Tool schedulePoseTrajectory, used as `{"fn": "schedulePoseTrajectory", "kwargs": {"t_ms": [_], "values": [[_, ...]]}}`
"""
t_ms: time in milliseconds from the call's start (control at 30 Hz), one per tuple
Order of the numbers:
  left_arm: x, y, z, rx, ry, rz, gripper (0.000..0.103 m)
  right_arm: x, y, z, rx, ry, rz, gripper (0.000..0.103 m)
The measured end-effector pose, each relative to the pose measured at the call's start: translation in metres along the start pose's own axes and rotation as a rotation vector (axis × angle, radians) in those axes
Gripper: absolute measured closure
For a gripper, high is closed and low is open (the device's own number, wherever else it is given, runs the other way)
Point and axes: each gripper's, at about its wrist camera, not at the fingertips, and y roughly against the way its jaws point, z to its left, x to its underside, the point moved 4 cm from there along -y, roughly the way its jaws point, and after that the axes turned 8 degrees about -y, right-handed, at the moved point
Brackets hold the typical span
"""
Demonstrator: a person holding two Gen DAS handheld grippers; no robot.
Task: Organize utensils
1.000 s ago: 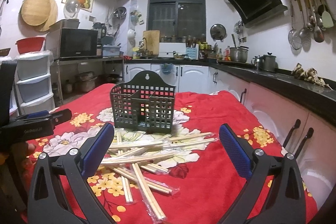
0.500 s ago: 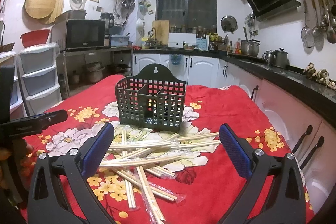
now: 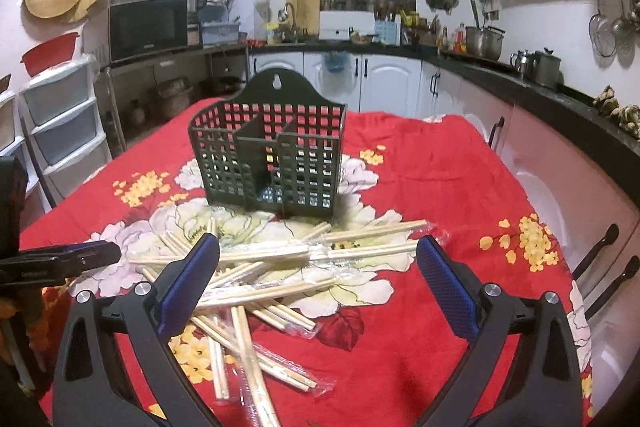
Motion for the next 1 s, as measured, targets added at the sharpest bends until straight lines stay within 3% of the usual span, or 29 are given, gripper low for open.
{"fn": "schedulePoseTrajectory", "kwargs": {"t_ms": [233,433,567,733,867,1000], "values": [[0.002,-0.017,0.010,0.068,0.109,0.048,0.045,0.006,-0.035,-0.018,0.018,-0.043,0.131,0.023],[0.002,-0.023,0.022,0.117,0.203,0.045,0.065,0.012,-0.065,-0.031,-0.012,-0.113,0.231,0.035],[0.002,-0.025,0.026,0.136,0.234,0.048,0.073,0.014,-0.082,-0.043,-0.025,-0.186,0.295,0.047],[0.003,-0.027,0.027,0.162,0.253,0.058,0.082,0.020,-0.098,-0.054,-0.051,-0.276,0.352,0.054],[0.002,-0.027,0.027,0.167,0.247,0.052,0.091,0.022,-0.105,-0.058,-0.059,-0.297,0.361,0.067],[0.000,-0.024,0.026,0.172,0.235,0.037,0.093,0.024,-0.107,-0.057,-0.081,-0.297,0.362,0.093]]}}
